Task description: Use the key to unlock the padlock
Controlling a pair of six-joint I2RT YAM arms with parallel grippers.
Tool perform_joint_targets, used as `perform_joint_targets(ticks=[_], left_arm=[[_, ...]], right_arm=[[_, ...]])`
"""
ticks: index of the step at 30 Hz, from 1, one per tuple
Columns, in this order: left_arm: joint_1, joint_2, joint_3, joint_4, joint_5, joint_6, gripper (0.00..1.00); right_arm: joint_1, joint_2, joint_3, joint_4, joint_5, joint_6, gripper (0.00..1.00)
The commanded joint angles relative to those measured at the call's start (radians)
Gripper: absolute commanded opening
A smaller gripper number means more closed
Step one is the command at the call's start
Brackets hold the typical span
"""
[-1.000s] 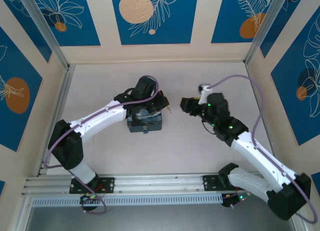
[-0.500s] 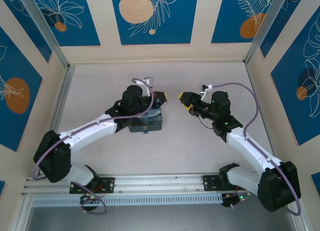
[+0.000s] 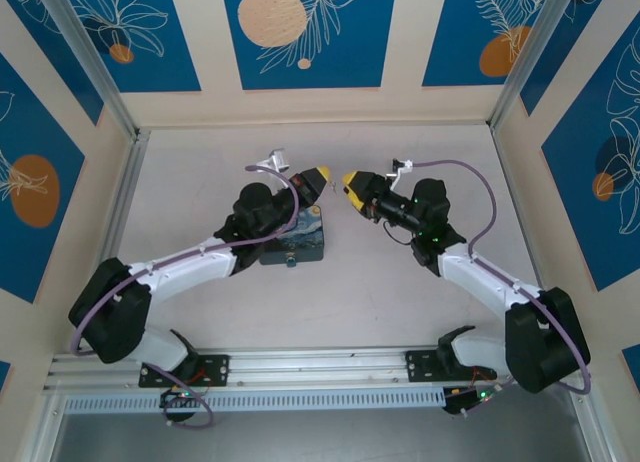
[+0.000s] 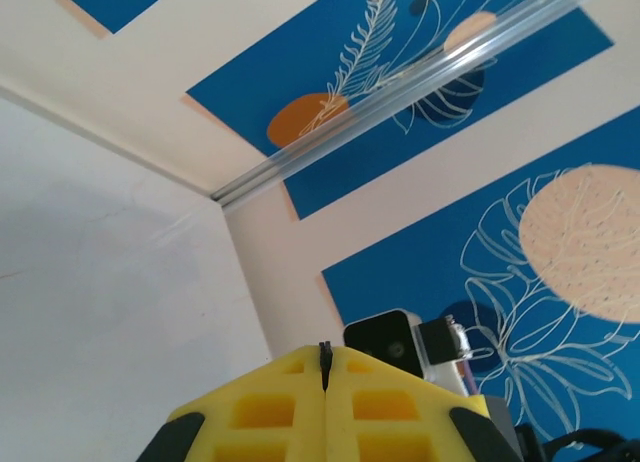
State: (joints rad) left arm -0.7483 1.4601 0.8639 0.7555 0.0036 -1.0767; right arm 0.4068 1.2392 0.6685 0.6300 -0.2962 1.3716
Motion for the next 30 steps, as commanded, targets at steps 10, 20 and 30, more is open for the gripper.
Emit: perform_joint_targets(ticks=[10, 20, 30], left_arm=[[-0.019, 0.049, -0.008, 0.147, -0.034, -0.092, 0.00], [-0.029, 0.065, -0.008, 0.165, -0.046, -0.111, 0.00], [-0.031, 0.065, -0.016, 0.166, -0.076, -0.117, 0.00]], right_arm=[[0.013, 0.066, 0.077, 0.118, -0.020, 0.043, 0.47], [0.017, 0.116, 0.082, 0.174, -0.042, 0.069, 0.40], [0.018, 0.119, 0.039, 0.223, -0.050, 0.090, 0.29]])
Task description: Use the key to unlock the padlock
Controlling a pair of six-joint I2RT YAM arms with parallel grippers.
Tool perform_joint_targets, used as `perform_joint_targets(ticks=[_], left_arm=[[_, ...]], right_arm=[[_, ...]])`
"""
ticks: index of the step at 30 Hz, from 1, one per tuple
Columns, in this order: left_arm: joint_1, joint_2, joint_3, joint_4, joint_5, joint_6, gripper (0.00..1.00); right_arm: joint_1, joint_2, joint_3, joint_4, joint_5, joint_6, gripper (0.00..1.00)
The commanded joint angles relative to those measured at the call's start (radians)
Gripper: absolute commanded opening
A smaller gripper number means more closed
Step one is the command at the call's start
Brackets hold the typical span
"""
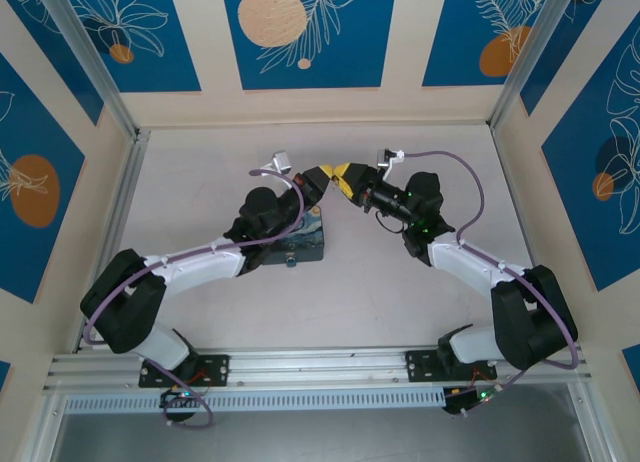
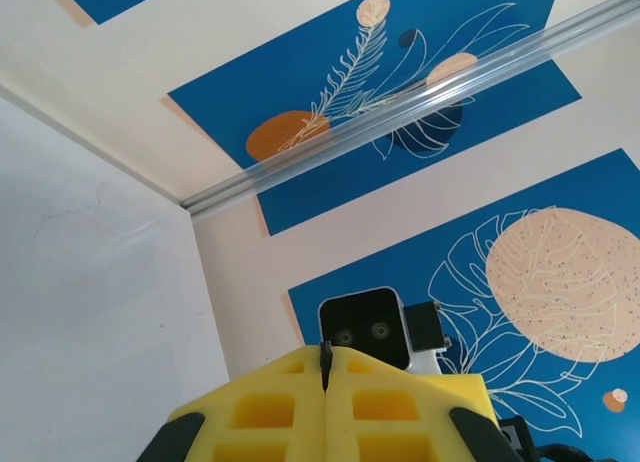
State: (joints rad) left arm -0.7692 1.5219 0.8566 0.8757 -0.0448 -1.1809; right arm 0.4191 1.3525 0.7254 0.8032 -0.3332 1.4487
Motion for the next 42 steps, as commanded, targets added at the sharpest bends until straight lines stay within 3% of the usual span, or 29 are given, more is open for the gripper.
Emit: perform_joint_targets(ticks=[1, 30, 42], left_arm=[[-0.010, 0.002, -0.010, 0.046, -0.030, -0.014, 0.00], [-0.021, 0.009, -0.011, 0.046, -0.041, -0.022, 0.00], [-0.026, 0.008, -0.019, 0.046, -0.049, -0.026, 0.00]], right_arm=[[0.006, 0.005, -0.023, 0.055, -0.013, 0.016, 0.29], [0.026, 0.048, 0.000, 0.097, -0.026, 0.032, 0.19], [0.021, 0.051, 0.004, 0.088, -0.037, 0.030, 0.00]])
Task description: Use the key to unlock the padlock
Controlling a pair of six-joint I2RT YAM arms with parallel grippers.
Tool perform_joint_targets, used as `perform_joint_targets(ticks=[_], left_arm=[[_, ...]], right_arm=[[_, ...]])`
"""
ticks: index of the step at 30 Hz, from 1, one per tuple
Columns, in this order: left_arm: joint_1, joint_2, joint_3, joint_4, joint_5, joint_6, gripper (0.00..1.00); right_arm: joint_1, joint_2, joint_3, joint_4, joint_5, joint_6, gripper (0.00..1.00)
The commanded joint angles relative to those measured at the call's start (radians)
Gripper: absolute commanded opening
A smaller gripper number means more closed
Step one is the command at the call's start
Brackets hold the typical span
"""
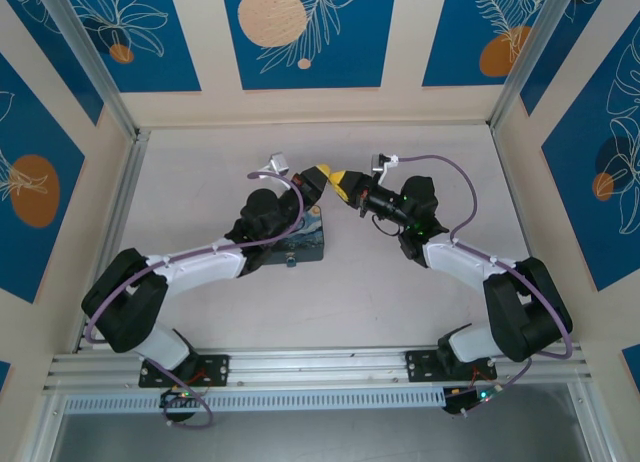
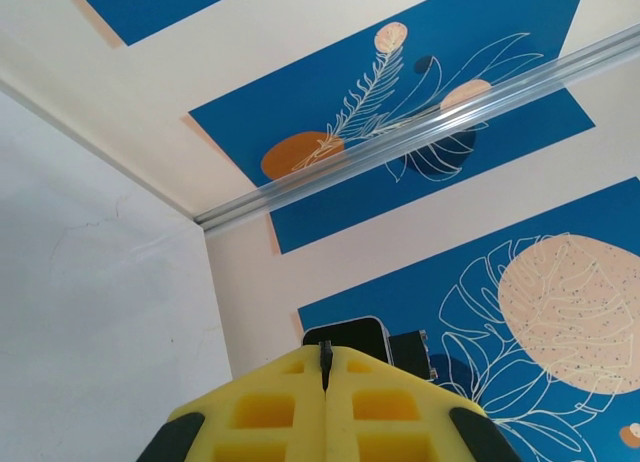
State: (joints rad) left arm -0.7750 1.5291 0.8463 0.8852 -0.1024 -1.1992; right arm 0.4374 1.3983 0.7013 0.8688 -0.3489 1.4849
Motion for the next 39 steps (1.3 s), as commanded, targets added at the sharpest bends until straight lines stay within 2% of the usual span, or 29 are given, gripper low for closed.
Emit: perform_joint_targets(ticks=[1, 3, 4, 6, 8, 11, 15, 19, 23, 29, 32, 39], left_arm=[[-0.021, 0.000, -0.009, 0.034, 0.010, -0.009, 0.00], [-0.019, -0.012, -0.006, 0.006, 0.006, -0.018, 0.02], [-0.019, -0.023, -0.006, -0.021, -0.001, -0.019, 0.16], [-0.015, -0.067, -0.007, -0.107, -0.028, -0.014, 0.61], [-0.004, -0.121, 0.001, -0.223, -0.041, 0.009, 0.80], [0.032, -0.208, 0.044, -0.497, -0.036, 0.073, 0.93], [0.125, -0.301, 0.050, -0.774, 0.007, 0.146, 0.99], [0.246, -0.350, 0.028, -0.973, 0.082, 0.204, 1.00], [0.318, -0.334, 0.034, -1.135, 0.087, 0.326, 1.00], [0.336, -0.223, 0.041, -1.184, 0.077, 0.452, 1.00], [0.336, -0.181, 0.020, -1.140, 0.058, 0.481, 1.00], [0.336, -0.064, 0.029, -1.018, 0.136, 0.490, 1.00]], right_arm=[[0.001, 0.004, 0.025, 0.020, -0.024, -0.010, 0.00], [-0.006, -0.008, 0.009, 0.013, -0.028, -0.017, 0.00], [-0.011, -0.015, 0.000, 0.008, -0.030, -0.022, 0.00], [-0.022, -0.036, -0.028, -0.012, -0.033, -0.034, 0.00], [-0.035, -0.057, -0.057, -0.026, -0.041, -0.043, 0.00], [-0.058, -0.093, -0.099, -0.049, -0.062, -0.059, 0.00], [-0.081, -0.154, -0.145, -0.131, -0.091, -0.113, 0.00], [-0.081, -0.229, -0.189, -0.246, -0.108, -0.194, 0.00], [-0.066, -0.322, -0.253, -0.379, -0.073, -0.275, 0.00], [-0.068, -0.480, -0.370, -0.505, -0.006, -0.315, 0.00], [-0.071, -0.562, -0.401, -0.578, 0.010, -0.330, 0.00], [-0.082, -0.664, -0.417, -0.683, 0.008, -0.347, 0.00]])
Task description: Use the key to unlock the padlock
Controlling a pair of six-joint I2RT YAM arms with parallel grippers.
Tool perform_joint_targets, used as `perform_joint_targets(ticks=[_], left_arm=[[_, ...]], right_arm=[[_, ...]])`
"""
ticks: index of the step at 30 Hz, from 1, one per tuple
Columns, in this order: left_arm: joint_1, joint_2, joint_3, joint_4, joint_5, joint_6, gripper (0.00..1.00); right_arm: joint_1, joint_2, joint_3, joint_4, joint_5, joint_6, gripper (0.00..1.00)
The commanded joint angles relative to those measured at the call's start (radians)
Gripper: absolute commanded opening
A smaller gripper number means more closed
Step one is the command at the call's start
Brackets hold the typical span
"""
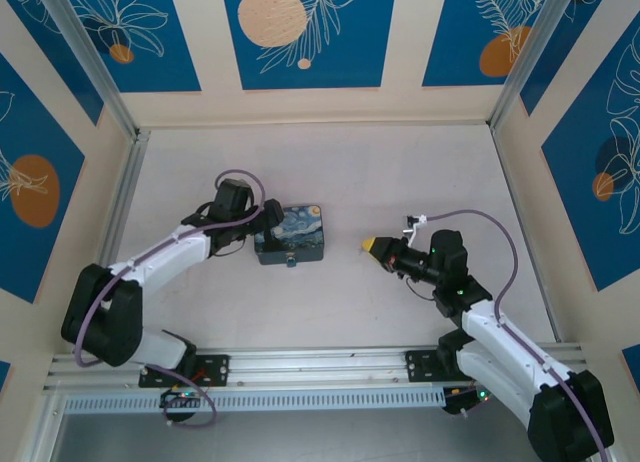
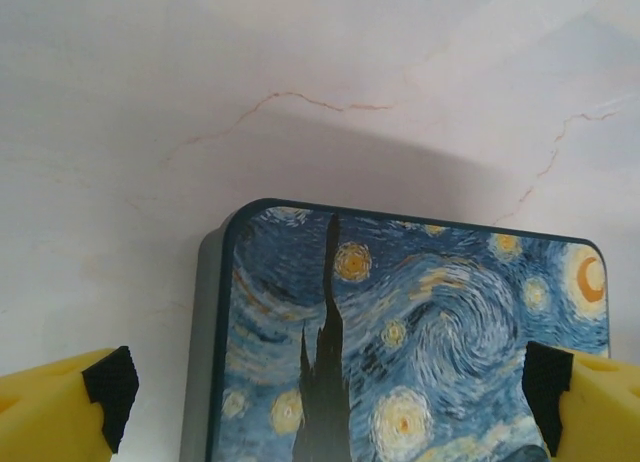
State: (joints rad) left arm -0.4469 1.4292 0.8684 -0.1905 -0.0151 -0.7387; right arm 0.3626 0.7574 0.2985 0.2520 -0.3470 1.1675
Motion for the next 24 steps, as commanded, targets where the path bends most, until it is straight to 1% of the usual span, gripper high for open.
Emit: perform_joint_targets(ticks=[1, 3, 7, 16, 24], left_arm=[[0.007, 0.056, 0.016, 0.066, 0.062, 0.022, 1.00], [-0.001, 0.090, 0.030, 0.084, 0.080, 0.005, 1.00], [-0.046, 0.129, 0.040, 0.140, 0.091, -0.033, 1.00], [-0.177, 0.159, 0.069, 0.193, 0.046, -0.095, 1.00], [-0.248, 0.165, 0.032, 0.253, 0.018, -0.203, 1.00]], right_arm=[[-0.009, -0.029, -0.016, -0.073, 0.005, -0.029, 0.00], [-0.011, -0.037, -0.021, -0.076, 0.006, -0.026, 0.00], [-0.018, -0.044, -0.019, -0.082, 0.002, -0.025, 0.00], [-0.036, -0.038, 0.002, -0.097, 0.000, -0.041, 0.00], [-0.055, 0.015, 0.025, -0.088, -0.010, -0.061, 0.00]])
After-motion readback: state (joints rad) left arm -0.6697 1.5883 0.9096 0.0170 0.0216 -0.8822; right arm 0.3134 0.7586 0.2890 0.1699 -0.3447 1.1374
